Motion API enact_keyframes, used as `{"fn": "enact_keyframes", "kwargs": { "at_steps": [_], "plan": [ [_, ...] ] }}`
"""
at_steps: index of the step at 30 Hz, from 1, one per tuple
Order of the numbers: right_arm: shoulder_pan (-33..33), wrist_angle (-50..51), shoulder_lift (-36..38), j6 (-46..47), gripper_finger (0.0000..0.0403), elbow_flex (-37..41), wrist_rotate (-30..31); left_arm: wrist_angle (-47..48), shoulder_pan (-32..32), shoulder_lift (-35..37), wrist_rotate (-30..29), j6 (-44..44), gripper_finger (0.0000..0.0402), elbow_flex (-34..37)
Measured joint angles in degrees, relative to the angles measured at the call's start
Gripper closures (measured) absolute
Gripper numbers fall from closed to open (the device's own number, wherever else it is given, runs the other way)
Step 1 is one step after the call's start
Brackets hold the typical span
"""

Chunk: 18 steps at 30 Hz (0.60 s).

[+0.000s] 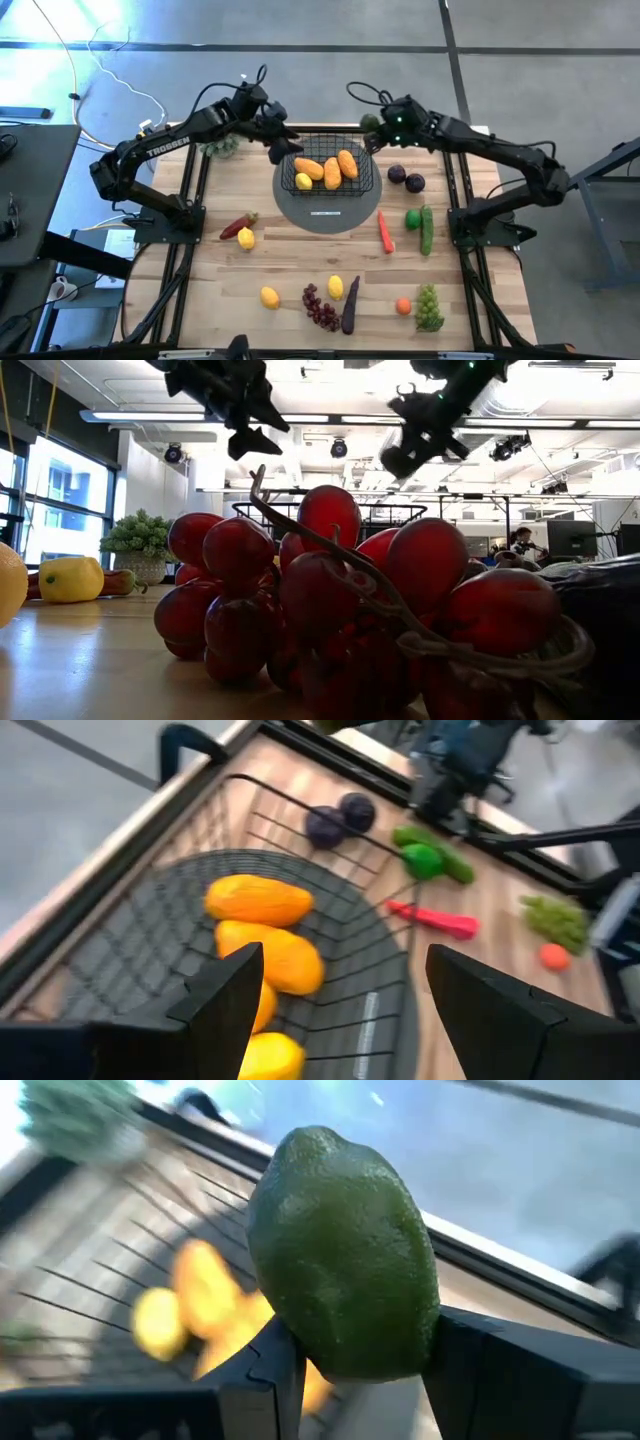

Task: Build produce basket
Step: Put the top green lemon into the black wire basket

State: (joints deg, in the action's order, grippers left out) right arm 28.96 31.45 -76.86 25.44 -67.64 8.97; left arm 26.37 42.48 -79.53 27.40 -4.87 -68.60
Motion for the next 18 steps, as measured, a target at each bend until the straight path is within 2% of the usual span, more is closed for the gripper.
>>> {"fn": "enact_keyframes", "kwargs": {
  "at_steps": [12, 15, 18],
  "plan": [
    [-12.68, -11.12, 0.00, 7.67, 0.0277, 0.00, 4.95, -0.81, 0.01, -0.02, 0.83, -3.86, 0.0096, 0.00],
    [-15.11, -14.16, -0.63, 9.64, 0.0279, 0.00, 6.21, -2.74, 0.13, -0.05, 3.33, -3.07, 0.0095, 0.00],
    [-16.86, -17.34, -2.34, 10.17, 0.0279, 0.00, 7.04, -5.85, 0.13, -0.07, 8.77, -2.47, 0.0096, 0.00]
  ]
}}
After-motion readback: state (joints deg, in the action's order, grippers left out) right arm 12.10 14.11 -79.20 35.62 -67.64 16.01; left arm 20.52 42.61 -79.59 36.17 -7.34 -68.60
